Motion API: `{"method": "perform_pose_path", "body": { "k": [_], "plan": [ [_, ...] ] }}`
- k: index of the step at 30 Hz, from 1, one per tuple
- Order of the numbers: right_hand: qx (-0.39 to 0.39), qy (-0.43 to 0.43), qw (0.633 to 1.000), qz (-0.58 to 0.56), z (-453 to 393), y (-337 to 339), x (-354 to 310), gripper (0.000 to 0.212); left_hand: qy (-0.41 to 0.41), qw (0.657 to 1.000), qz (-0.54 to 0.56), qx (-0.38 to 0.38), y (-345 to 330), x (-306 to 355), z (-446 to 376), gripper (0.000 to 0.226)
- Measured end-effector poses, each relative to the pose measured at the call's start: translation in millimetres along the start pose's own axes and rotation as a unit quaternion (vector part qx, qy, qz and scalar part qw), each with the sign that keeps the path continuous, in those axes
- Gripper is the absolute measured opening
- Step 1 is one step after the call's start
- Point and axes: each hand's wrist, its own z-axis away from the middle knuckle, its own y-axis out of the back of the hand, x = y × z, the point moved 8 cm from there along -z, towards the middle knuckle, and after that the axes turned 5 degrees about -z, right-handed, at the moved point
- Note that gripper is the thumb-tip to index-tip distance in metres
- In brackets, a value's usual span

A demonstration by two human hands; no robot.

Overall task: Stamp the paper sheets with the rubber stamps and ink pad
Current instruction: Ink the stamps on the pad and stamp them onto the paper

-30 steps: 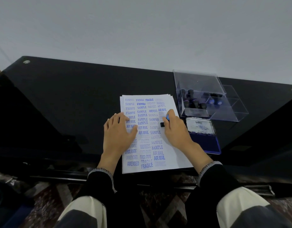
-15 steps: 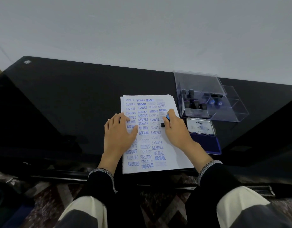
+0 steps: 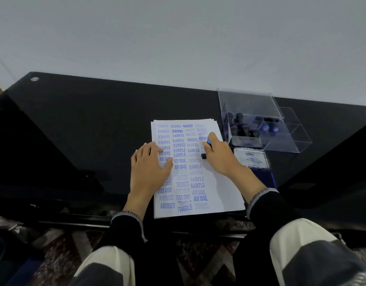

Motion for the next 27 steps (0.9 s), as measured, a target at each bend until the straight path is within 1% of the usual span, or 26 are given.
{"method": "perform_pose_path", "body": {
  "k": [3,5,12,16,20,23,27],
  "plan": [
    [-0.006,-0.007,1.000,-0.001,-4.1,0.0,0.5,0.015,-0.001,1.000,0.003,0.000,0.7,0.5,0.3,0.034],
    [0.001,0.003,1.000,-0.001,-2.7,-0.3,0.1,0.015,-0.001,1.000,0.004,0.001,1.3,0.7,0.6,0.034],
    [0.086,0.076,0.993,-0.020,23.4,-1.8,-3.1,0.020,-0.002,1.000,0.000,0.002,2.1,1.7,1.1,0.034],
    [0.111,0.070,0.991,-0.012,30.1,-5.4,2.4,0.019,-0.001,1.000,0.002,0.001,2.0,1.2,1.0,0.034],
    [0.102,0.073,0.992,-0.009,25.7,-3.9,0.3,0.019,-0.003,1.000,0.003,0.002,2.4,1.6,1.2,0.034],
    [0.073,0.058,0.996,0.010,14.6,-2.1,-0.2,0.017,-0.002,1.000,0.004,0.003,2.6,1.7,1.7,0.034],
    [0.055,0.039,0.997,0.032,4.4,-1.7,3.6,0.016,0.000,1.000,-0.001,-0.002,1.4,1.1,0.8,0.034]
  ]
}}
